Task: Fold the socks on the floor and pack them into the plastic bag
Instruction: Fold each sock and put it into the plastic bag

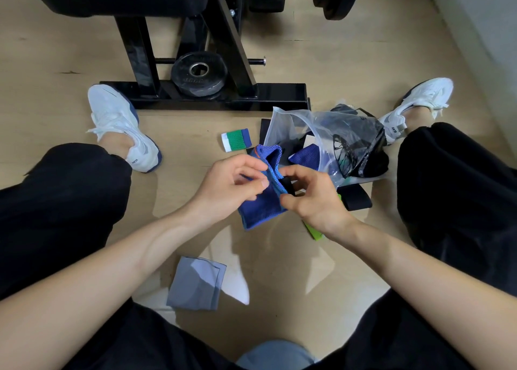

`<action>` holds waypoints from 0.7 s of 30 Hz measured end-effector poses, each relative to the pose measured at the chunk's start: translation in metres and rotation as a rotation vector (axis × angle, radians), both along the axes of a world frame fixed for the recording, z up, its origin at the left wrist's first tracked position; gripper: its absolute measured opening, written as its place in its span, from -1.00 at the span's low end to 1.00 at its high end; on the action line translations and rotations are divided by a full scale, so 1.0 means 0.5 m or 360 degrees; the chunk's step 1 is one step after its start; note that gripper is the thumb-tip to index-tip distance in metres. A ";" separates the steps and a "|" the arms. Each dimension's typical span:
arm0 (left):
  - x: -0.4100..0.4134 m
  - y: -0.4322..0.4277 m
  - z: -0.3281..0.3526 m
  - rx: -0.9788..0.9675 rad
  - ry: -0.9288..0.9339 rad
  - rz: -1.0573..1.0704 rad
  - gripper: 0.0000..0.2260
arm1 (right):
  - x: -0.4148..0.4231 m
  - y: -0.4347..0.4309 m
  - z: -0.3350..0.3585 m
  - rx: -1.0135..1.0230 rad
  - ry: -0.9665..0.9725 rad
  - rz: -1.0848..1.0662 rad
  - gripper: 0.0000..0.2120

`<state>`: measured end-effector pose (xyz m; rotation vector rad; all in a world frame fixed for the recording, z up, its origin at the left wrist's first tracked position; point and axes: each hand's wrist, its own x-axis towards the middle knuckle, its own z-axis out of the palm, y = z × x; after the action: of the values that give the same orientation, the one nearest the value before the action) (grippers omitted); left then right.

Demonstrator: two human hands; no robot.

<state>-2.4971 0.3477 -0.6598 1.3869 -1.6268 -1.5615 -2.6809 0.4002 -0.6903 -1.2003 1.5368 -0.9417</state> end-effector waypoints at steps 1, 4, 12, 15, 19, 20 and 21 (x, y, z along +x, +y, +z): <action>0.008 -0.008 0.001 -0.0228 -0.0117 -0.0050 -0.80 | -0.005 -0.001 -0.001 0.0006 0.0009 0.0014 -0.59; 0.038 -0.040 0.004 -0.0869 -0.0467 -0.0248 -0.79 | -0.020 -0.001 0.005 -0.0007 0.0023 0.0152 -0.60; 0.088 -0.071 0.001 -0.0919 -0.0676 -0.0992 -0.72 | -0.047 0.001 0.015 -0.0026 -0.0004 0.0494 -0.60; 0.090 -0.067 -0.012 -0.0824 -0.0808 -0.1106 -0.68 | -0.058 -0.004 0.016 -0.0067 -0.0051 0.0500 -0.59; 0.084 -0.064 -0.009 -0.0753 -0.0686 -0.0976 -0.72 | -0.082 -0.014 0.023 -0.0073 -0.0068 0.0522 -0.58; 0.083 -0.062 -0.006 -0.0730 -0.0593 -0.0903 -0.74 | -0.089 -0.017 0.025 -0.0063 -0.0081 0.0529 -0.59; 0.081 -0.060 -0.002 -0.0696 -0.0503 -0.0832 -0.74 | -0.094 -0.019 0.027 -0.0057 -0.0090 0.0531 -0.60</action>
<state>-2.4566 0.3175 -0.6606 1.0546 -2.4974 -1.1509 -2.7276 0.3905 -0.6768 -1.3913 1.2302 -0.7756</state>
